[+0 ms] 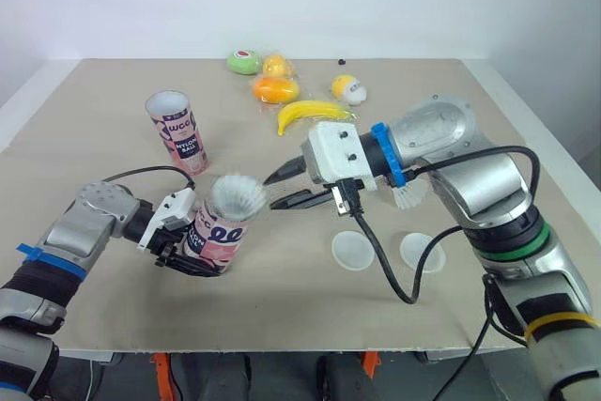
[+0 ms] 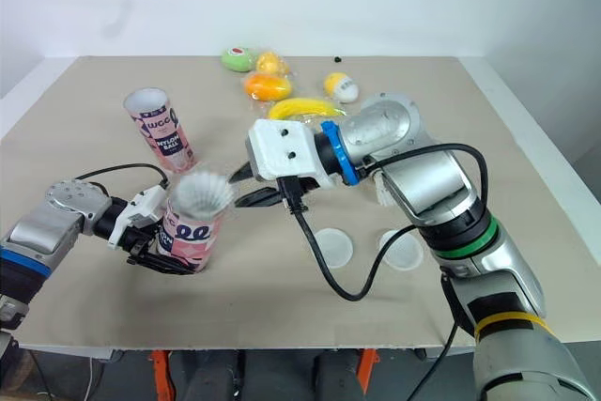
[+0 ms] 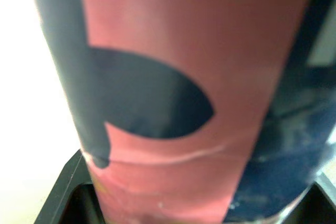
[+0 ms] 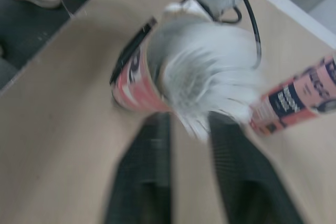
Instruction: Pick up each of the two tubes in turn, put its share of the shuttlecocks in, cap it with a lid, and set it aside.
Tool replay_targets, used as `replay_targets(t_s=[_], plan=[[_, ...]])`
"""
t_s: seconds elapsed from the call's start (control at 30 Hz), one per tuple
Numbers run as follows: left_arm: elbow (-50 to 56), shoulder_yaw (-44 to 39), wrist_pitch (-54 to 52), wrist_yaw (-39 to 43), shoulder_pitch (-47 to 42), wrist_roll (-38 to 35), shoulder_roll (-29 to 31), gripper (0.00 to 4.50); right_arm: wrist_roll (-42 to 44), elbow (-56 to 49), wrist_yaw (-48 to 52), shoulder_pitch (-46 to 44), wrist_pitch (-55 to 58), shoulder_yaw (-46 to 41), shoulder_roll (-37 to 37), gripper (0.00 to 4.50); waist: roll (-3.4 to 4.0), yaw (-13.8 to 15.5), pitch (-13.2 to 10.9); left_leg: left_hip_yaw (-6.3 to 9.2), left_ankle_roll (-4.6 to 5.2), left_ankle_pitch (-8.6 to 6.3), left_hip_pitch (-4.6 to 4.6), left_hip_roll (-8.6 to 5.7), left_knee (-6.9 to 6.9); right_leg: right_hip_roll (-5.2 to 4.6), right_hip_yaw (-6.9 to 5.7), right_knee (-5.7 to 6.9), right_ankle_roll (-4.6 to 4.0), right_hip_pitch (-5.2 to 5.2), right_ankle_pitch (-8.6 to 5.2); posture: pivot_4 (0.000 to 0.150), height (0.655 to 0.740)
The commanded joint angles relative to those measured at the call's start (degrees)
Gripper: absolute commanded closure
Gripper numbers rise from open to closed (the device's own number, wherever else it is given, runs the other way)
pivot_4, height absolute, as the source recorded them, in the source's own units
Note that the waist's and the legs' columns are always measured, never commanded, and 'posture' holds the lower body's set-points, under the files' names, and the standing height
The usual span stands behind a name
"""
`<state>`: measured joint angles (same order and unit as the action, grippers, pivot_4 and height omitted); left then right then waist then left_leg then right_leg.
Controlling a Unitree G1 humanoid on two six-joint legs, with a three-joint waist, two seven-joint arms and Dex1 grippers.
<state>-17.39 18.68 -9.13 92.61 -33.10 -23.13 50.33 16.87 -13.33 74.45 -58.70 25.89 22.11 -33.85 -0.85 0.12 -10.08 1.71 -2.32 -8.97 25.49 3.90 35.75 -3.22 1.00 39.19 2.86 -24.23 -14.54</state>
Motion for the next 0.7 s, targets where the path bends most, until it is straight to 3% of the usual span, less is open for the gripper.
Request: replay_targets(t_s=[0.03, 0.07, 0.27, 0.4, 0.53, 0.7], plan=[[-0.41, 0.38, -0.42, -0.11, 0.08, 0.89, 0.21, 1.71, 4.53, -1.14, 0.28, -1.88, 2.63, -4.30, 1.04, 1.35, 0.00, 0.00, 0.00, 0.00, 0.00, 0.00, 0.00, 0.00, 0.00, 0.00, 0.00, 0.00, 0.00, 0.00, 0.00, 0.150, 0.6895], [-0.45, 0.41, -0.37, -0.11, 0.03, 0.94, 0.17, 1.71, 6.00, -0.99, 0.06, -1.89, 3.68, -5.31, 1.45, 1.01, 0.00, 0.00, 0.00, 0.00, 0.00, 0.00, 0.00, 0.00, 0.00, 0.00, 0.00, 0.00, 0.00, 0.00, 0.00, 0.150, 0.6895], [-0.96, 0.87, -0.03, -0.11, -0.52, 1.05, 0.00, 1.71, 2.79, 6.75, -4.56, -2.99, 4.14, -5.27, 3.46, 1.01, 0.00, 0.00, 0.00, 0.00, 0.00, 0.00, 0.00, 0.00, 0.01, 0.00, 0.00, 0.00, -0.03, 0.00, 0.02, 0.150, 0.6895], [-1.63, 1.39, 0.31, -0.11, -1.25, 1.11, -0.15, 1.71, -0.92, 10.84, -4.98, -4.72, 1.78, -3.04, 4.97, 2.24, 0.00, 0.04, 0.00, -0.01, -0.01, 0.02, -0.01, 0.00, 0.01, 0.00, 0.00, 0.00, -0.08, -0.02, 0.03, 0.150, 0.6895], [-2.26, 2.04, 0.69, -0.11, -1.94, 1.01, -0.19, 1.71, -3.48, 11.63, 0.39, -6.34, -3.34, 0.10, 4.39, 4.31, 0.00, 0.14, 0.00, 0.00, -0.01, 0.02, 0.00, 0.00, 0.00, 0.00, 0.00, 0.00, 0.03, 0.00, 0.02, 0.150, 0.6895], [-2.63, 2.39, 0.93, -0.11, -2.27, 0.92, -0.26, 1.71, -3.91, 11.99, 9.49, -9.33, -5.14, 4.67, 4.56, 4.47, 0.01, 0.11, 0.00, 0.00, -0.02, 0.03, -0.01, 0.00, 0.01, 0.02, 0.00, 0.02, 0.00, -0.01, 0.06, 0.150, 0.6895]])
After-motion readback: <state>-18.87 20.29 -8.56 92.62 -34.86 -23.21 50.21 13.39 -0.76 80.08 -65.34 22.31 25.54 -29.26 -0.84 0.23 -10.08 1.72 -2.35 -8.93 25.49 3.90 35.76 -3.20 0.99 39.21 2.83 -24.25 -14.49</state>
